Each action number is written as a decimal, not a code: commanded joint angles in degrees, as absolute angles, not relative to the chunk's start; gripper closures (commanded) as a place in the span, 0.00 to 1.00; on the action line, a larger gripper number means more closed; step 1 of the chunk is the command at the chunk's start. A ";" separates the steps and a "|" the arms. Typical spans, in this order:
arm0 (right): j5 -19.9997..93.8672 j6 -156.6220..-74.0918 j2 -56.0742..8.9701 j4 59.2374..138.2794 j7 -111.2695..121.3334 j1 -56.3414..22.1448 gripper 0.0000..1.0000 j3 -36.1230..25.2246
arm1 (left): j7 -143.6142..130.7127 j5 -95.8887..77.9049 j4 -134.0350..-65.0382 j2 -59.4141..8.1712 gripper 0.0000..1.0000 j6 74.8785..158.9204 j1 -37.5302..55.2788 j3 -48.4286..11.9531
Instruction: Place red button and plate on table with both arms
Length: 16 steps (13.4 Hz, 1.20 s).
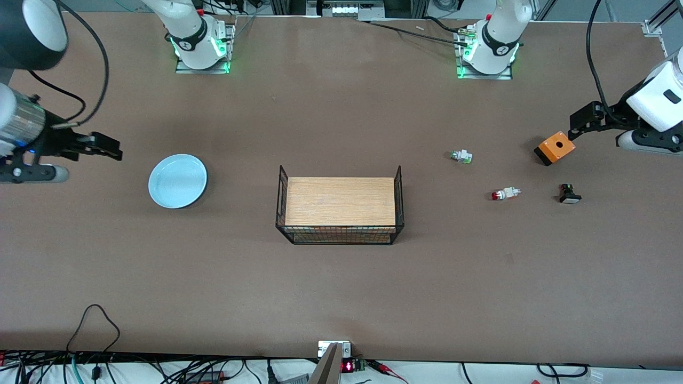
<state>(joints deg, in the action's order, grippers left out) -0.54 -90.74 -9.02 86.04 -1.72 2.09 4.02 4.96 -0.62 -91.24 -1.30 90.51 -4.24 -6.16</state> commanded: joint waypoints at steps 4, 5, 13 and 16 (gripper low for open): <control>-0.79 -87.72 -8.62 82.35 -1.58 -1.76 0.00 -4.48 | 5.62 0.70 -91.05 -0.70 0.00 90.18 -4.22 -6.59; -0.70 -87.19 -8.18 83.22 -1.32 -1.67 0.00 -4.40 | 5.71 0.70 -91.05 -0.70 0.00 90.18 -4.22 -6.59; -0.79 -87.90 -0.97 91.93 0.44 -1.32 0.00 -4.57 | 5.89 0.70 -90.97 -0.79 0.00 89.82 -4.22 -6.68; -0.88 -87.71 -0.53 91.67 0.44 -1.32 0.00 -4.48 | 5.89 0.70 -90.97 -0.70 0.00 89.65 -4.22 -6.68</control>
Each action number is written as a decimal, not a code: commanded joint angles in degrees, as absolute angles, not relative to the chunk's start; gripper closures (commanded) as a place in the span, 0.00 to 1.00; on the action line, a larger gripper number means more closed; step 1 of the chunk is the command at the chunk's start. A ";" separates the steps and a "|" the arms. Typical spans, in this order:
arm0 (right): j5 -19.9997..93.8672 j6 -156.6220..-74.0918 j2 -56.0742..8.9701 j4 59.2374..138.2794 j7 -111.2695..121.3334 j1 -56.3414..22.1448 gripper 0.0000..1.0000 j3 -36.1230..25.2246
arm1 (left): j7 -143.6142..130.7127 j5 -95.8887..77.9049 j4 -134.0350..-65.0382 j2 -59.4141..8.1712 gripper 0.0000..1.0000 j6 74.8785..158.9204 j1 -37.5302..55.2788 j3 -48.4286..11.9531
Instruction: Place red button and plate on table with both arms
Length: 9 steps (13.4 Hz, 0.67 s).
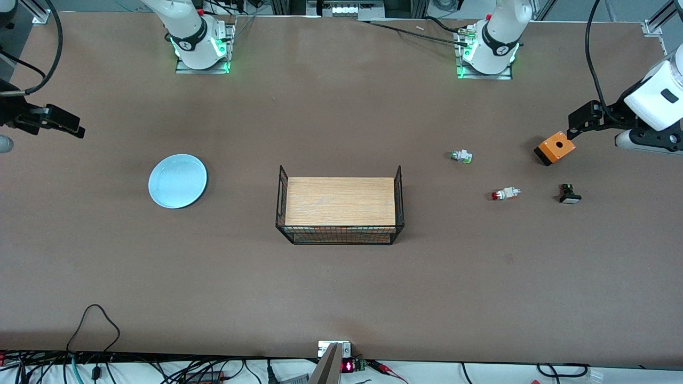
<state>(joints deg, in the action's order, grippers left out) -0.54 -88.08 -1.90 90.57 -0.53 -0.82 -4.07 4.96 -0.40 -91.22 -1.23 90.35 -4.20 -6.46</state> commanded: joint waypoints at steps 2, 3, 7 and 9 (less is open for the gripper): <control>-0.79 -87.89 -0.53 91.67 0.44 -1.41 0.00 -4.31 | 5.89 0.70 -90.97 -0.79 0.00 89.65 -4.31 -6.59; -0.79 -87.72 -0.44 91.67 1.31 -1.41 0.00 -4.31 | 5.89 0.70 -90.97 -0.88 0.00 89.65 -4.31 -6.59; -0.79 -87.80 -0.18 91.67 2.90 -1.67 0.00 -3.96 | 5.89 0.70 -90.88 -0.70 0.00 89.47 -4.22 -6.68; -0.62 -87.80 -0.26 91.67 2.55 -1.58 0.00 -4.13 | 5.89 0.70 -90.97 -0.79 0.00 89.65 -4.22 -6.68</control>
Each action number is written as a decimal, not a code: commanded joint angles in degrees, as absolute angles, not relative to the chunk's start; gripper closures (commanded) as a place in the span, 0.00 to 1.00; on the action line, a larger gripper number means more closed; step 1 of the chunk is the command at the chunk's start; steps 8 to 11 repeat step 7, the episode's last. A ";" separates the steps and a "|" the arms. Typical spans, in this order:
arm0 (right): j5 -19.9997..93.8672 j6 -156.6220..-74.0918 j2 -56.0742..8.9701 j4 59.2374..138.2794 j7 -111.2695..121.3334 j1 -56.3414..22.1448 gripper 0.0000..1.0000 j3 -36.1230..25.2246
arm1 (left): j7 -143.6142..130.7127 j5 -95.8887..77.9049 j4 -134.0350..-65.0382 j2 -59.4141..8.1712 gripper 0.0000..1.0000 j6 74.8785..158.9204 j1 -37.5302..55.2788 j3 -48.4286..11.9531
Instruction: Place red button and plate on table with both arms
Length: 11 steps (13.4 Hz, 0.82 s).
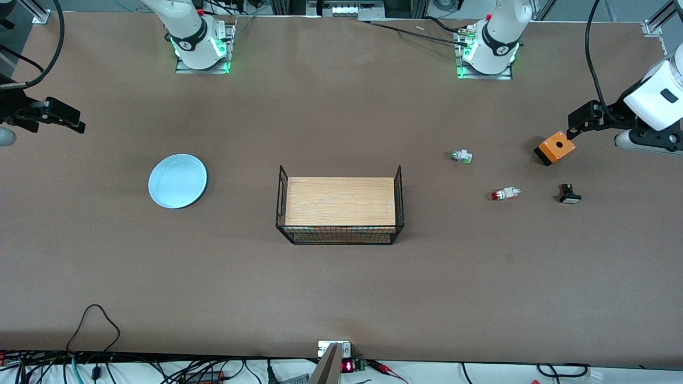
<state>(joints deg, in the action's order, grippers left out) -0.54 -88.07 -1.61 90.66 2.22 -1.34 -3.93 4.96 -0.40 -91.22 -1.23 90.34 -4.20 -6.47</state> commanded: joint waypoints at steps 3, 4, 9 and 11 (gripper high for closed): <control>-0.62 -87.98 -0.35 91.67 1.85 -1.67 0.00 -4.04 | 5.89 0.70 -90.88 -0.70 0.00 89.47 -4.22 -6.77; -0.53 -87.98 -0.35 91.58 1.76 -1.58 0.00 -4.22 | 5.89 0.70 -90.88 -0.70 0.00 89.47 -4.22 -6.77; -0.62 -88.07 -0.35 91.58 1.76 -1.58 0.00 -4.13 | 5.89 0.70 -90.88 -0.79 0.00 89.56 -4.22 -6.85; -0.62 -88.07 -0.35 91.58 1.76 -1.58 0.00 -4.13 | 5.89 0.70 -90.88 -0.79 0.00 89.56 -4.22 -6.85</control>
